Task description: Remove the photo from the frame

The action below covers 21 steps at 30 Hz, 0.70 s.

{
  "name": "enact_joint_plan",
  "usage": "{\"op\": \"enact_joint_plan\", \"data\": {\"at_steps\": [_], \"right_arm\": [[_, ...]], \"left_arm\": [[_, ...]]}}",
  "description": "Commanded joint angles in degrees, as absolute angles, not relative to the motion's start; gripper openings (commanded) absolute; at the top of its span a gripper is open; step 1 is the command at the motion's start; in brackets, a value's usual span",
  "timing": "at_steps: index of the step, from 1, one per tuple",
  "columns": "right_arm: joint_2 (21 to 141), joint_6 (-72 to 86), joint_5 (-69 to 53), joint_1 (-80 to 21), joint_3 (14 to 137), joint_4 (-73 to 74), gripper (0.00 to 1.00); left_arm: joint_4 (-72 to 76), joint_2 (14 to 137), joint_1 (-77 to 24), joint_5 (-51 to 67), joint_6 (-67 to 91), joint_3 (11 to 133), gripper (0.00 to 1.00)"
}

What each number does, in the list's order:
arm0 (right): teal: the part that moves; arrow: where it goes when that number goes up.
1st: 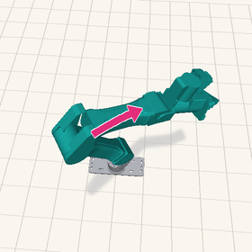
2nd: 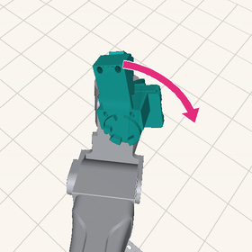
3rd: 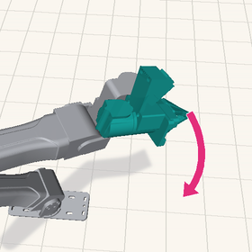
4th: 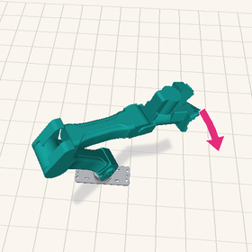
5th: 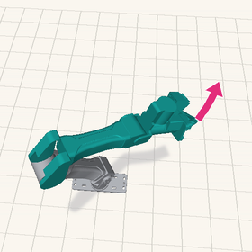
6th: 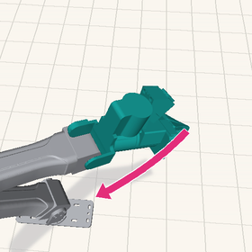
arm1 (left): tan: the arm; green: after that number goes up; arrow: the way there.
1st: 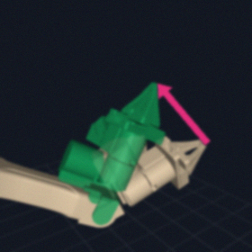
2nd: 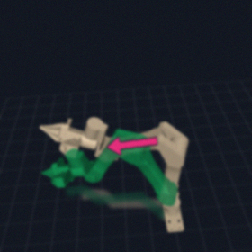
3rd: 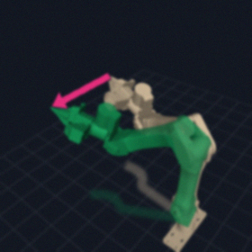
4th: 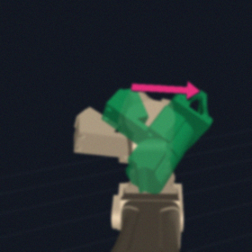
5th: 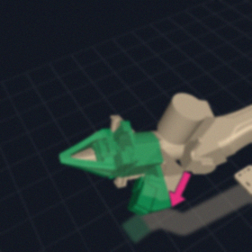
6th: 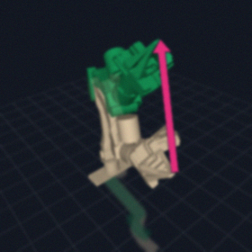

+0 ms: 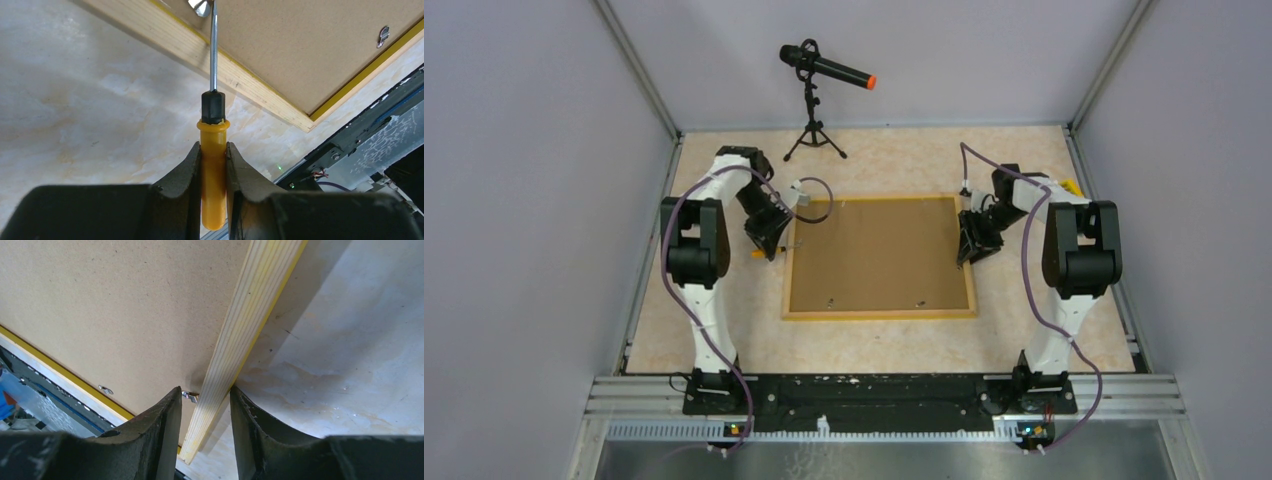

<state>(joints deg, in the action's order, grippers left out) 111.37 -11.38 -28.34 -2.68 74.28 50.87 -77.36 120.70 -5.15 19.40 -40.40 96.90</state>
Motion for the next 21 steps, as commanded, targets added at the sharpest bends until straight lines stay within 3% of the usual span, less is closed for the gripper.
{"op": "enact_joint_plan", "data": {"at_steps": [1, 10, 14, 21], "right_arm": [[109.97, -11.69, -27.25, -2.72, 75.22, 51.06, 0.40], [104.27, -14.44, -28.89, -2.43, 75.65, 49.64, 0.41], [94.34, -19.91, -37.06, -3.48, 77.87, 45.58, 0.53], [81.50, -28.35, -36.87, -18.61, 76.27, 33.69, 0.56]], "left_arm": [[-77.05, 121.33, -6.12, 19.00, -40.32, 95.80, 0.00], [-80.63, 119.71, -7.09, 26.70, -40.89, 101.86, 0.00], [-80.94, 116.91, -10.08, 34.64, -39.48, 105.26, 0.00], [-80.95, 115.77, -13.56, 51.44, -33.27, 107.92, 0.00]]}}
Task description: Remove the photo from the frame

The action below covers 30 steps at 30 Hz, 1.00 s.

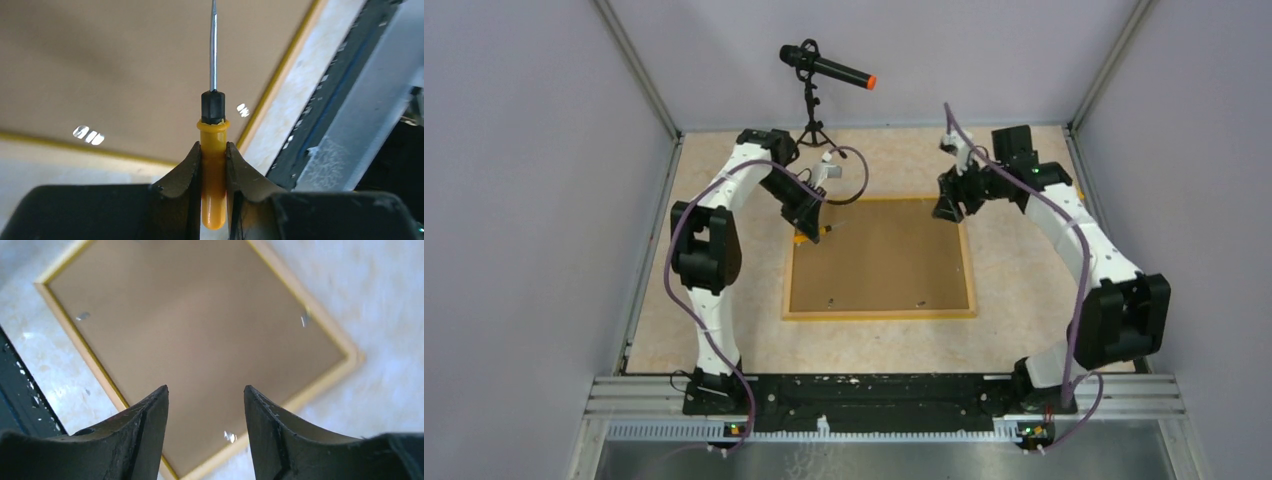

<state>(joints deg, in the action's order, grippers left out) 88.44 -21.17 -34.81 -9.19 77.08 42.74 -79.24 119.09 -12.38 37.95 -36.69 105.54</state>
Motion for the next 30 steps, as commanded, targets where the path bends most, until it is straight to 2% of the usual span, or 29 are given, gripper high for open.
{"op": "enact_joint_plan", "data": {"at_steps": [1, 6, 12, 20, 24, 28, 30], "right_arm": [[79.77, -29.74, -35.30, -21.55, 74.63, 31.34, 0.56], [73.31, -37.07, -29.64, -33.85, 66.42, 22.09, 0.57], [75.32, -46.18, -24.59, -41.63, 64.08, 19.77, 0.54], [78.58, -51.71, -22.44, -43.86, 64.06, 19.15, 0.51], [80.37, -55.96, -21.96, -44.71, 63.37, 20.99, 0.45], [82.23, -57.30, -20.05, -45.53, 62.92, 19.96, 0.43], [83.28, -56.91, -19.10, -45.53, 63.52, 19.74, 0.36]], "left_arm": [[-80.95, 115.67, -13.74, 54.01, -32.75, 107.81, 0.00], [-80.94, 113.99, -16.30, 60.58, -32.98, 104.70, 0.00], [-80.95, 113.38, -19.34, 63.28, -32.66, 102.68, 0.00], [-80.95, 113.32, -21.01, 62.98, -32.34, 102.54, 0.00], [-80.95, 113.54, -21.50, 64.31, -32.02, 103.23, 0.00], [-80.94, 113.37, -22.04, 64.62, -32.10, 103.49, 0.00], [-80.95, 113.02, -22.00, 64.71, -32.34, 103.29, 0.01]]}}
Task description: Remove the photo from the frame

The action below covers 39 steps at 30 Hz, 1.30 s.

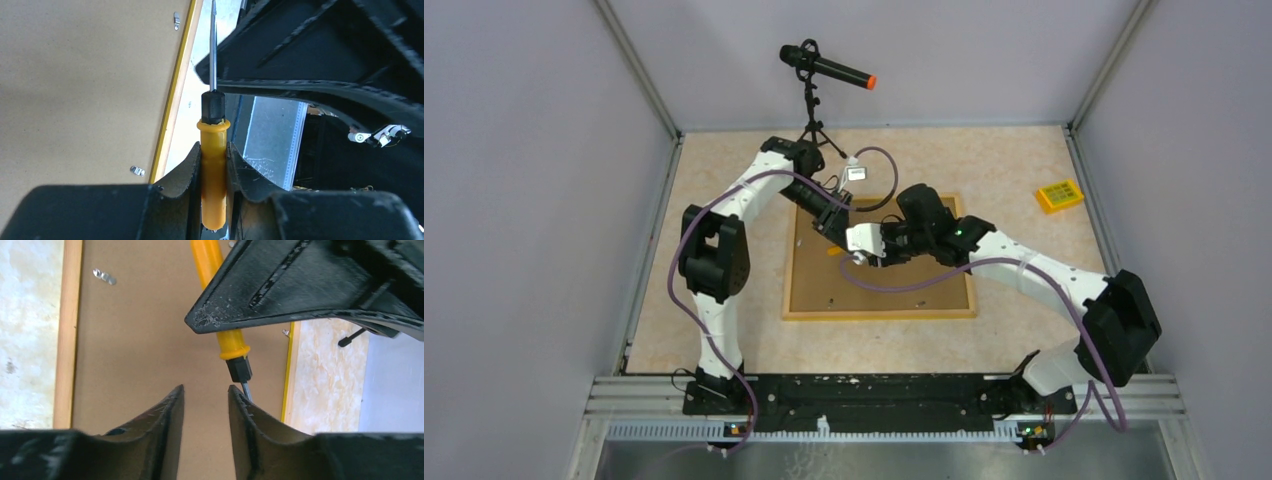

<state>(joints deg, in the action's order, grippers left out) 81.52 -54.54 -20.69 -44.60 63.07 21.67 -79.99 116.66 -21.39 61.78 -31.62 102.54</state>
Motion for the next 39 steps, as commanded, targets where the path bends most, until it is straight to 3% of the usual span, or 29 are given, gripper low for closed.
{"op": "enact_joint_plan", "data": {"at_steps": [1, 6, 8, 12, 13, 15, 17, 20, 30, 36, 39], "right_arm": [[83.64, -56.75, -18.56, -45.53, 63.68, 19.77, 0.32], [84.56, -53.81, -17.19, -45.53, 64.80, 19.10, 0.00], [84.63, -51.89, -17.21, -45.53, 65.42, 18.90, 0.00], [83.66, -48.35, -16.91, -45.32, 66.26, 19.08, 0.00], [82.47, -47.66, -17.00, -44.90, 65.61, 17.93, 0.08], [78.26, -47.53, -17.35, -44.16, 63.04, 14.26, 0.34], [75.25, -49.79, -17.49, -44.12, 60.89, 12.38, 0.51], [73.99, -52.66, -18.93, -44.10, 61.22, 13.72, 0.65], [79.48, -58.82, -22.05, -46.40, 67.53, 18.94, 0.66], [83.15, -60.01, -23.29, -47.69, 68.20, 20.22, 0.61], [85.12, -60.29, -21.40, -47.81, 68.11, 18.75, 0.54]], "left_arm": [[-80.95, 112.95, -22.05, 64.57, -32.34, 103.27, 0.02], [-80.92, 111.71, -20.98, 66.76, -32.45, 103.07, 0.11], [-80.95, 110.85, -19.33, 68.89, -32.79, 103.13, 0.17], [-80.87, 110.13, -16.74, 68.77, -32.55, 103.14, 0.04], [-80.94, 110.16, -16.35, 67.98, -32.63, 102.67, 0.01], [-80.95, 109.77, -16.09, 66.19, -32.78, 101.34, 0.00], [-80.90, 109.15, -16.08, 65.60, -32.75, 99.78, 0.00], [-80.95, 108.58, -16.09, 65.50, -32.30, 97.24, 0.00], [-81.00, 108.02, -17.37, 65.61, -32.67, 93.08, 0.00], [-81.04, 106.83, -18.64, 66.18, -33.25, 92.41, 0.00], [-81.03, 105.50, -18.96, 66.98, -34.09, 91.70, 0.02]]}}
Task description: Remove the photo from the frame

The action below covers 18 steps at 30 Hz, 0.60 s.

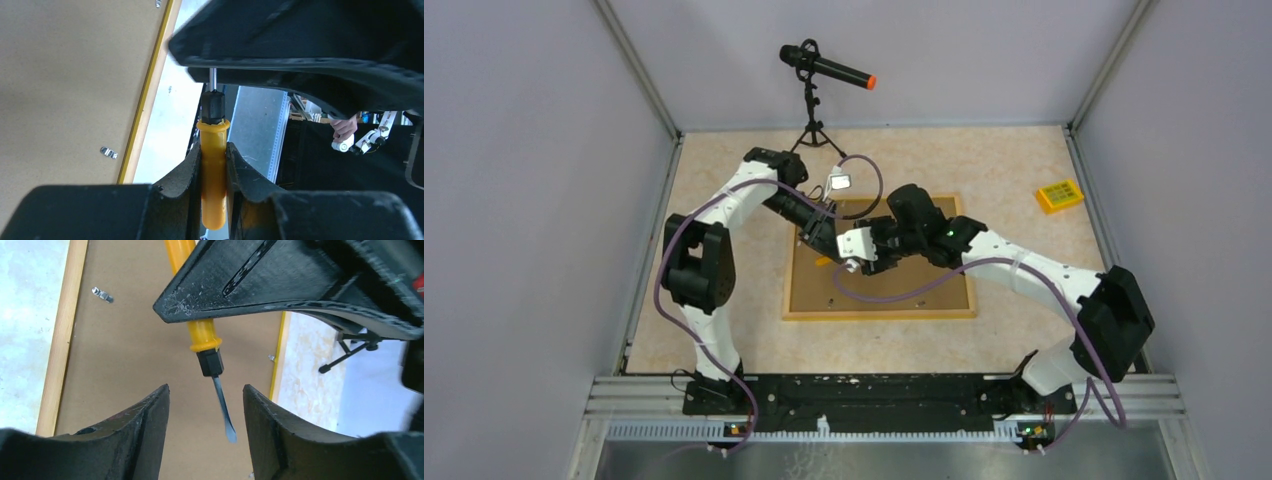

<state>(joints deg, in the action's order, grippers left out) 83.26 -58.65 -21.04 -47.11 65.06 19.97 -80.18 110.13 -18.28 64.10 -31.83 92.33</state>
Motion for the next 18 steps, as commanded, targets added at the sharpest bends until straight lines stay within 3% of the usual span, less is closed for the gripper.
{"op": "enact_joint_plan", "data": {"at_steps": [1, 3, 5, 8, 12, 18], "right_arm": [[85.76, -60.25, -20.72, -47.81, 68.15, 18.47, 0.48], [86.48, -59.92, -20.00, -47.86, 68.36, 18.37, 0.24], [86.57, -58.05, -19.20, -47.81, 68.47, 17.40, 0.00], [86.79, -53.77, -17.50, -47.75, 69.21, 15.57, 0.00], [87.97, -45.16, -15.25, -47.14, 71.62, 13.59, 0.00], [90.67, -34.91, -12.95, -47.02, 76.16, 13.64, 0.00]], "left_arm": [[-81.02, 105.14, -18.99, 66.97, -34.42, 91.53, 0.02], [-80.96, 104.91, -18.93, 67.16, -34.25, 91.60, 0.05], [-80.94, 105.25, -17.76, 68.75, -32.91, 92.87, 0.25], [-80.08, 104.72, -13.73, 71.48, -32.50, 94.57, 0.51], [-71.96, 102.56, -7.96, 73.84, -26.09, 94.51, 0.70], [-54.54, 97.54, -1.32, 77.43, -8.85, 83.77, 0.74]]}}
